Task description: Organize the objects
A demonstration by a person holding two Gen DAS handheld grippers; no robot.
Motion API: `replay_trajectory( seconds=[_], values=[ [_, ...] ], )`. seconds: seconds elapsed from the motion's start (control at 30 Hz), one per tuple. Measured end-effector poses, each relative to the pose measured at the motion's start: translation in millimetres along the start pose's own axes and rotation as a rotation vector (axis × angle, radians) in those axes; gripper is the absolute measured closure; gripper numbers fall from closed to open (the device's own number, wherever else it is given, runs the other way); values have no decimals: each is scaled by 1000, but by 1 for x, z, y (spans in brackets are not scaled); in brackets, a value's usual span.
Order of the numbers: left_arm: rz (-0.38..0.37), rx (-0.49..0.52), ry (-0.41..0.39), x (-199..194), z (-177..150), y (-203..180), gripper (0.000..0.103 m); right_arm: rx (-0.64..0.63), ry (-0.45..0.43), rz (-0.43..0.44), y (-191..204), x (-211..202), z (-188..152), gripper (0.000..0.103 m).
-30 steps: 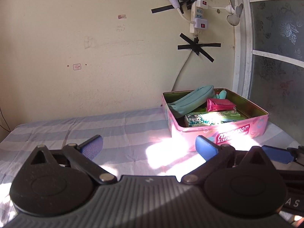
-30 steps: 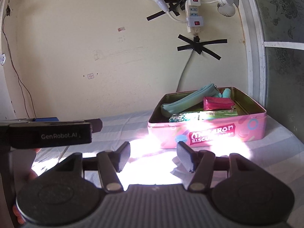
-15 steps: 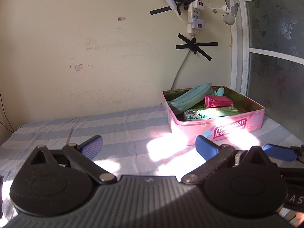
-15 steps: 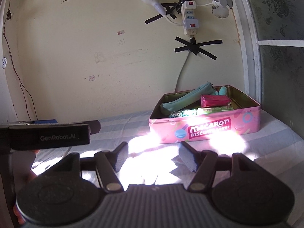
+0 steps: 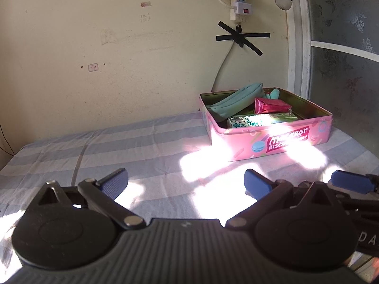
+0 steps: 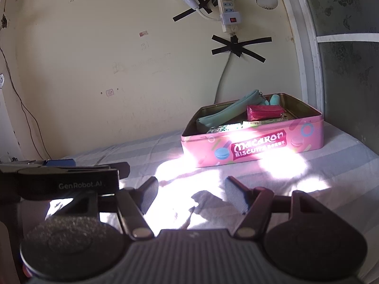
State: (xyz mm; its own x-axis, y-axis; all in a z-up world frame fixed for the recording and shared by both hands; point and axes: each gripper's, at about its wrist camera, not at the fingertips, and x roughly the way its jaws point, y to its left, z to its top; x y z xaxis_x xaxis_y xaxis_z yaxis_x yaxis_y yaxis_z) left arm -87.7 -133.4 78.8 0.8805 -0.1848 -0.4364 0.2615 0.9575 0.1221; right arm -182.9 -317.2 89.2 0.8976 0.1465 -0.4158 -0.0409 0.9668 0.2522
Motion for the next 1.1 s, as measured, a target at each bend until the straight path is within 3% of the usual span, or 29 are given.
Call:
replay_trajectory(
  seconds=[0.33,0.47,1.1],
  values=[
    [2,16,22,8,-1,1,0,12,16,2,-3,8,-2,37],
    [-3,3,27,12,-1,6,0,11,14,-1,-2,12,-2,32],
    [-8,-13,48,42,3,28,0,-30,45,-19,8,47,4,30]
  ],
)
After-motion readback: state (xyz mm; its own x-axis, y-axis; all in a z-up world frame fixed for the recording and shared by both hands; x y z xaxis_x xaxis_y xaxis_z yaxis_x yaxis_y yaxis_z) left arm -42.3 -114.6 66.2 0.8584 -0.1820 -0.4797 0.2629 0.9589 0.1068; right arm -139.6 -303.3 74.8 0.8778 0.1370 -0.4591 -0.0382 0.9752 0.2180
